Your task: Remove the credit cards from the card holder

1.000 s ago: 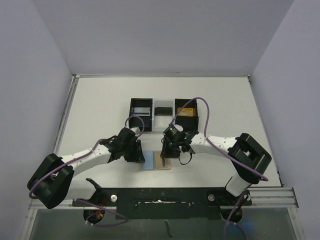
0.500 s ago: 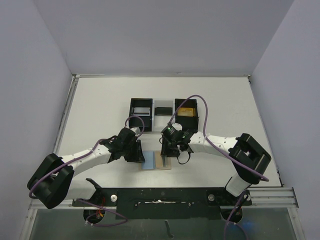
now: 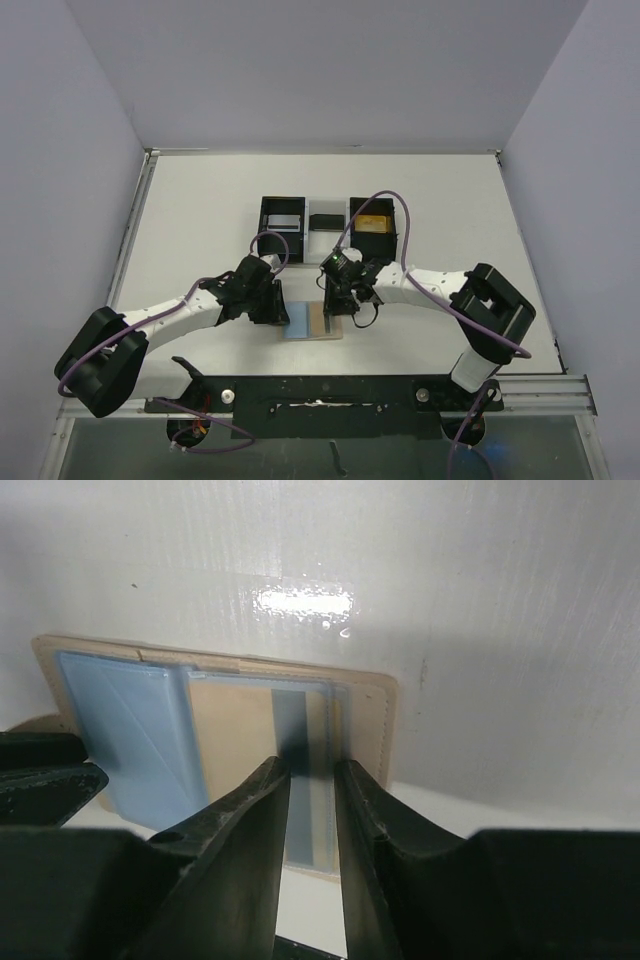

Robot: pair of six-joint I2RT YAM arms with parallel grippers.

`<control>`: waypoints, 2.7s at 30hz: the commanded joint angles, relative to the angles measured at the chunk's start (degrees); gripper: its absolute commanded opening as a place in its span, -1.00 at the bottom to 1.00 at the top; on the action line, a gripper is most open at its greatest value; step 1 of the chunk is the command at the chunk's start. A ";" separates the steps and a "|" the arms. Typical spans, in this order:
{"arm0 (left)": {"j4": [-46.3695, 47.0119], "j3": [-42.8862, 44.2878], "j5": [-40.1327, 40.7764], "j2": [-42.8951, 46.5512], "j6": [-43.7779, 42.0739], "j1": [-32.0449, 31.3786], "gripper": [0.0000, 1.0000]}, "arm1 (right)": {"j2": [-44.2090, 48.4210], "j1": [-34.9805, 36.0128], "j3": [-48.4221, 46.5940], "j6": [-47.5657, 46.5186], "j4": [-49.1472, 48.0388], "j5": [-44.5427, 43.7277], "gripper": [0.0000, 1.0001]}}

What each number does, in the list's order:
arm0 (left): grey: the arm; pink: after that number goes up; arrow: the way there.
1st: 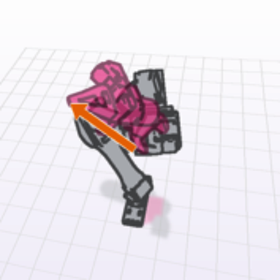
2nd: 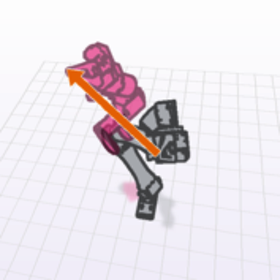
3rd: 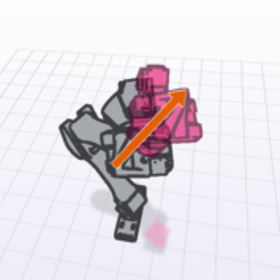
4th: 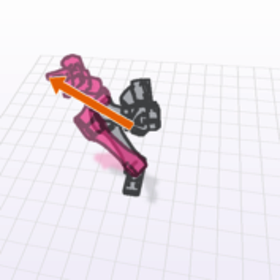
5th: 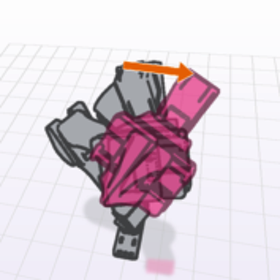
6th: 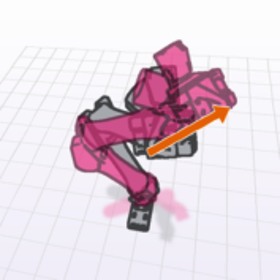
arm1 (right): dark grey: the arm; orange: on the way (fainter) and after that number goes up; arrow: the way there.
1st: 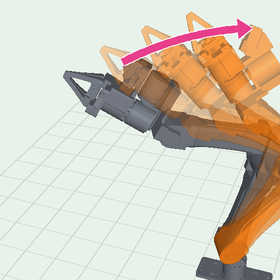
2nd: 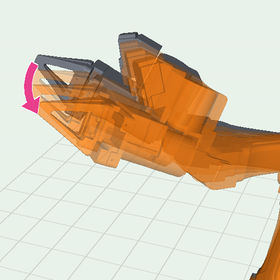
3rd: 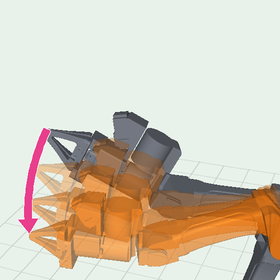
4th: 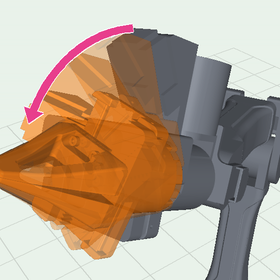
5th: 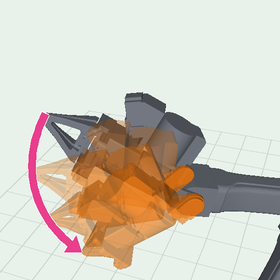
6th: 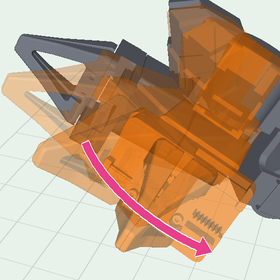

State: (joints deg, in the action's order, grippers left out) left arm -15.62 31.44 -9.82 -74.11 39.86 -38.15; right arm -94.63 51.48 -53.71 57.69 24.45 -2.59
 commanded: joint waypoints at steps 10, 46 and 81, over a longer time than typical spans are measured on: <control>2.09 1.07 -1.26 -0.60 -0.48 -0.23 -0.51 | -0.24 1.51 -4.75 -1.95 -0.29 0.26 -0.66; 2.21 0.82 -1.19 -0.68 -0.51 -0.17 -0.55 | 4.15 0.50 -0.50 -0.31 -8.63 5.49 -0.86; 1.52 1.34 -1.12 -0.51 -0.67 -0.19 -0.56 | -2.02 2.90 -8.59 -2.04 6.99 -5.01 -0.27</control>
State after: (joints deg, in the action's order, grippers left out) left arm -15.33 31.53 -10.09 -74.63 39.81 -38.15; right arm -97.76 53.41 -59.29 56.82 28.77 -4.38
